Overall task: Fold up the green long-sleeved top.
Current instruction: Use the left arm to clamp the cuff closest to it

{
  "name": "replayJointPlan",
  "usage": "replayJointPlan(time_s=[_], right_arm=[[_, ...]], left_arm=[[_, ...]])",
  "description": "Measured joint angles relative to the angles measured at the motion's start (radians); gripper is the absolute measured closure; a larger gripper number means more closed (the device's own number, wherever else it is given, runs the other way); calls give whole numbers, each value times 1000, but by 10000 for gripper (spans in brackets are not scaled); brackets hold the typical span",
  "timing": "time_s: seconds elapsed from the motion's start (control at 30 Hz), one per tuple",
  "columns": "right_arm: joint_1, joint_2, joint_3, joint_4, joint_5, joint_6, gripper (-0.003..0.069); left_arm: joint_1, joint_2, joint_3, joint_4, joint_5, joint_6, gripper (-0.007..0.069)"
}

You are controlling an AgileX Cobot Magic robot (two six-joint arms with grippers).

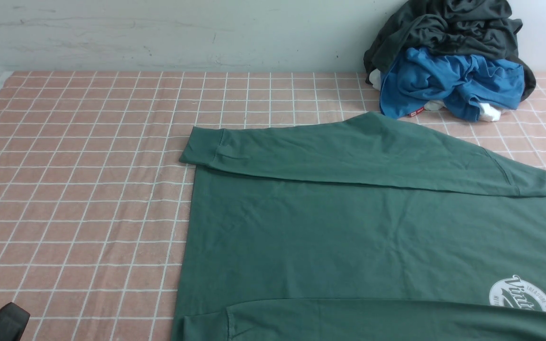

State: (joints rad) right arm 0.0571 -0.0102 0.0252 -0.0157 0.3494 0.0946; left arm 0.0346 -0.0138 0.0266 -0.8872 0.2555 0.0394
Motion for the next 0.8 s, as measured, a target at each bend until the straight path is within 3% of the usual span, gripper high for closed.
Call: replayJointPlan(time_s=[0.13,0.23,0.37,0.47,0.67,0.8], right_arm=[[0,0,0,-32,3,16,676],[0,0,0,59,-2,109,676],[0,0,1,443,-7,361,676],[0,0,1,631,-15,451,676],[0,0,1,663,-49,437,676],[0,0,1,625,-54,306,676]], left_arm=[[0,0,0,0,0,71,631],[0,0,0,0,8,148,631],[0,5,-74,1,93,296,631],[0,74,-162,6,167,385,631],[0,301,-348,98,331,454,631],[0,515,-529,272,528,484,631]])
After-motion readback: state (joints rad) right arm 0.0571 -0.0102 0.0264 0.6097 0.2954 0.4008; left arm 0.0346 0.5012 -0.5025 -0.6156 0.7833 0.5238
